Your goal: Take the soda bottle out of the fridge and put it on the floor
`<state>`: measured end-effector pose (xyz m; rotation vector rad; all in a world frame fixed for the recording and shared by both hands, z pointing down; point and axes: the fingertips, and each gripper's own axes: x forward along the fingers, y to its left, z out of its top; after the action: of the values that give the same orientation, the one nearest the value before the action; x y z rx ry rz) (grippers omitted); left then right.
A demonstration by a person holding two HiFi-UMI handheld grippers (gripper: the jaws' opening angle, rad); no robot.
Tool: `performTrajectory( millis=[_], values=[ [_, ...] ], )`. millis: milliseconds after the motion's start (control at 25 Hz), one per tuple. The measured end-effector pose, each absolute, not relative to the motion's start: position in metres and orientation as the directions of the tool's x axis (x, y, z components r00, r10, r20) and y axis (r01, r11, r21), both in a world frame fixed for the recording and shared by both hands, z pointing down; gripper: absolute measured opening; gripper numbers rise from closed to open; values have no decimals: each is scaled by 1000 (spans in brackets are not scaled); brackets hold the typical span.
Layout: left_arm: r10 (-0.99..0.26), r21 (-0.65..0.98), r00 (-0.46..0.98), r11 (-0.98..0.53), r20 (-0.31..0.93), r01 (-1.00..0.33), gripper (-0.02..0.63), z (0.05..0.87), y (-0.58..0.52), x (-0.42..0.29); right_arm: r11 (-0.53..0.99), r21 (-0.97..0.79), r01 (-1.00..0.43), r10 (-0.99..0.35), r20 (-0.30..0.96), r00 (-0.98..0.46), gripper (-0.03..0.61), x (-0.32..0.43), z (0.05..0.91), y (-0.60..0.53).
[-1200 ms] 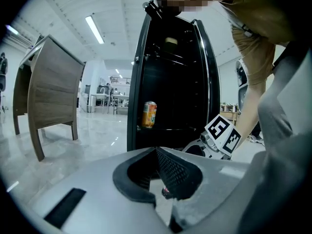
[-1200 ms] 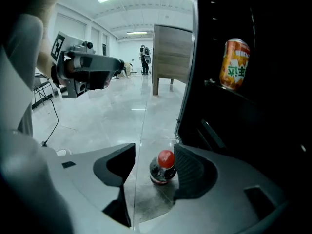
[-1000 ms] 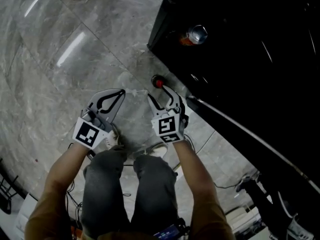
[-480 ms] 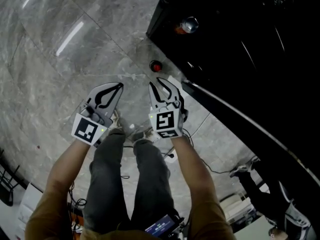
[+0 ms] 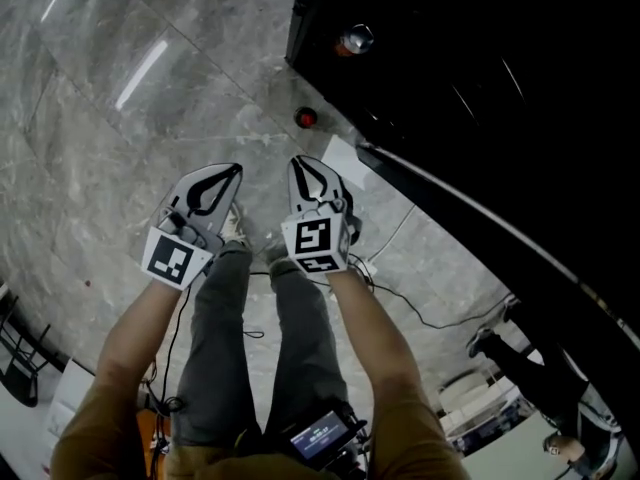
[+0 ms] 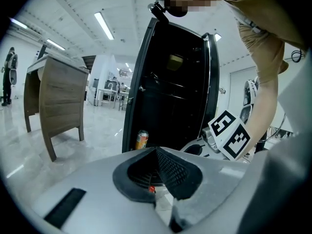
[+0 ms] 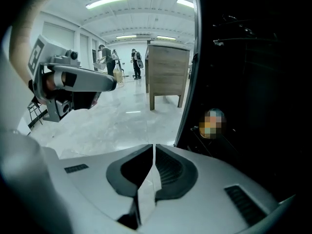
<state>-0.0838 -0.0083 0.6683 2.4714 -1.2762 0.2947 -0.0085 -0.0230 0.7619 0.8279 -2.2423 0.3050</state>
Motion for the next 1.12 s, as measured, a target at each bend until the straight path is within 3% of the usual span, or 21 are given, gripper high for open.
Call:
performTrajectory(
  millis=[560, 1120],
  values=[
    [-767, 257, 569, -510, 298, -821, 2, 619, 5, -73, 748, 28, -663, -499, 682, -534, 2, -3, 699, -15],
    [-788, 216, 563, -521, 249, -826, 2, 540, -5, -61, 721, 43, -692, -584, 576, -572, 2, 5, 592, -29]
  ],
)
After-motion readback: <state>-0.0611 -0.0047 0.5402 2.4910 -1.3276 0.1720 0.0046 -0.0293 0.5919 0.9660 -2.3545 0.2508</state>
